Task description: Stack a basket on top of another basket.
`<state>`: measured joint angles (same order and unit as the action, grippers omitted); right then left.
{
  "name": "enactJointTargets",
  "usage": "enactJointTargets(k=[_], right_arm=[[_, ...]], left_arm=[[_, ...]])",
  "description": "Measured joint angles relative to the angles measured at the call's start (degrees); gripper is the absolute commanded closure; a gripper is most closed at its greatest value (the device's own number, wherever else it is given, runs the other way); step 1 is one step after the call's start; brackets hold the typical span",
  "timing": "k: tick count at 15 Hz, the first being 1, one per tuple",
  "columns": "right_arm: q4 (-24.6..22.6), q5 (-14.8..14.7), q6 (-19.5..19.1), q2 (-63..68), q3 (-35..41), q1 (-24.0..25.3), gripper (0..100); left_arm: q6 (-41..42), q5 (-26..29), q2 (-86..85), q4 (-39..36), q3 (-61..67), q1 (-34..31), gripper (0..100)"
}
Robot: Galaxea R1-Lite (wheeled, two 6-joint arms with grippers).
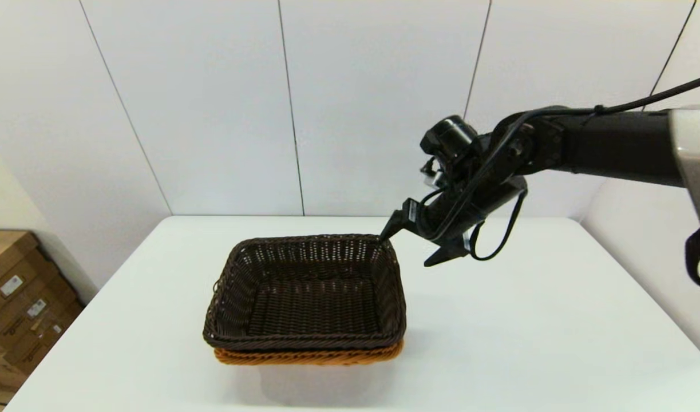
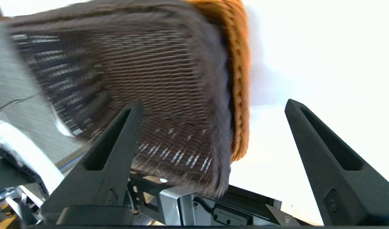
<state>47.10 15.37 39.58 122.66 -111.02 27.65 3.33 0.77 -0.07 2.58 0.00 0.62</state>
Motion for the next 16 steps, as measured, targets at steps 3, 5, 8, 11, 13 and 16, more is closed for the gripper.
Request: enactJointTargets(k=[3, 5, 8, 11, 13, 16], right_arm=[[1.88, -0.71, -0.30, -7.34, 0.35, 0.29, 0], [3.41, -2.51, -0.39, -12.24, 1.18, 0.74, 0], [4.02, -8.37, -3.56, -19.99, 5.84, 1.07, 0], [4.05, -14.03, -8.17, -28.10, 12.96, 1.90, 0], [3.91, -17.80, -10.53, -33.16, 18.69, 2.61, 0], [3.77, -20.86, -12.39, -40.74, 26.40, 3.27, 0]], left_arm=[[-0.02, 0.02, 0.00, 0.00, 0.00, 0.00, 0], [-0.02, 0.05, 0.00, 0.02, 0.00, 0.00, 0], [0.00, 0.02, 0.00, 0.00, 0.00, 0.00, 0], [-0.02, 0.00, 0.00, 0.00, 0.00, 0.00, 0], [-0.02, 0.02, 0.00, 0.02, 0.00, 0.00, 0], [0.00, 0.02, 0.00, 0.00, 0.00, 0.00, 0]])
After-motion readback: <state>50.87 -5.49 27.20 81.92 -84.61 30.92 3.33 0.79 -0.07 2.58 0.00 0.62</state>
